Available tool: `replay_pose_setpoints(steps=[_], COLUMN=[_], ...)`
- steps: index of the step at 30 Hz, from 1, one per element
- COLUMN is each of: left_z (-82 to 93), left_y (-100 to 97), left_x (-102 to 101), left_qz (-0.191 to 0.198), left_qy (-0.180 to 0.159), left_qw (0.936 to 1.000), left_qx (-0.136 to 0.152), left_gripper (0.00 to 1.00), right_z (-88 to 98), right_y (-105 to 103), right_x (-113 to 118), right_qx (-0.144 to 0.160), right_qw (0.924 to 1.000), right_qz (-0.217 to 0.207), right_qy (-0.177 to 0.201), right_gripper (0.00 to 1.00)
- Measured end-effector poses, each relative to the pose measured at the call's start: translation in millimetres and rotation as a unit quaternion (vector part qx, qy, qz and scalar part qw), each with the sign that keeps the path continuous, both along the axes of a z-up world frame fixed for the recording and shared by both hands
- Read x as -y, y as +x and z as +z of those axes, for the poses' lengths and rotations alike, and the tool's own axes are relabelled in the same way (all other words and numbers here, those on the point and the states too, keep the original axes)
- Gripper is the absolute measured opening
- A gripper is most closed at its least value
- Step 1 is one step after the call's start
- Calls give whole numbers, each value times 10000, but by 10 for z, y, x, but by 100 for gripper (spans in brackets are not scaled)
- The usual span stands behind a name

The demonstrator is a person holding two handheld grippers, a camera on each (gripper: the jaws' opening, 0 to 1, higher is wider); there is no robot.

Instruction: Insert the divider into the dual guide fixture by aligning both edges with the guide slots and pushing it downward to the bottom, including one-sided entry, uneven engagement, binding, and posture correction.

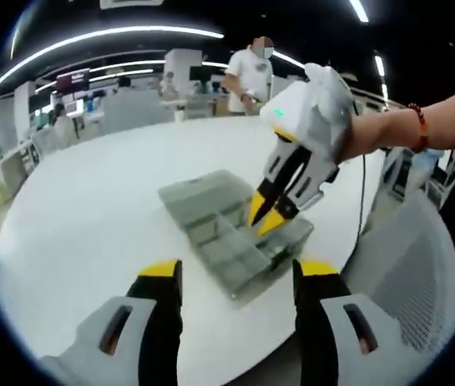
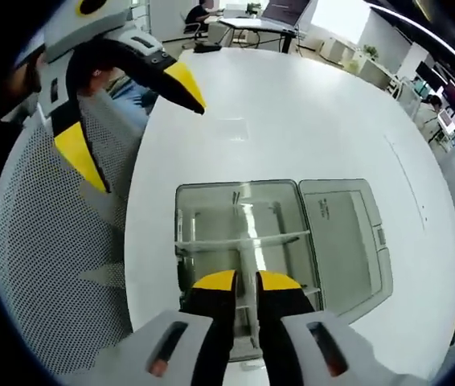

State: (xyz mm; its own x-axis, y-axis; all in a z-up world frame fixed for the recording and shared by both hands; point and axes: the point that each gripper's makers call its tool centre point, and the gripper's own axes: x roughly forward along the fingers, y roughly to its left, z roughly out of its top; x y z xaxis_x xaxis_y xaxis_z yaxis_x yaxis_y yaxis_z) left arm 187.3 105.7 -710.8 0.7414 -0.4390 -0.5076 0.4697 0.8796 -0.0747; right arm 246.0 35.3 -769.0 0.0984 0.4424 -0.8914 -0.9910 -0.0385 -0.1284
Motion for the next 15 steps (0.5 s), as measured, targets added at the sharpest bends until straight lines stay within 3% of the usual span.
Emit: replay_pose_setpoints(steps=[11,15], left_z=[4,-42], left_y=[26,29], left_x=[-295,-398], left_qz=[389,446], left_qy=[207,336], left_qw=[9990,9981], left_qx=[-77,-257], left_gripper=[55,54], right_z=[248,293], right_y=[-89,-126], right_x=[-37,-39], right_qx=[130,118], right_qw=[9970,9950], right_qz=[-554,-728], right_qy=[527,672], right_gripper=[6,7])
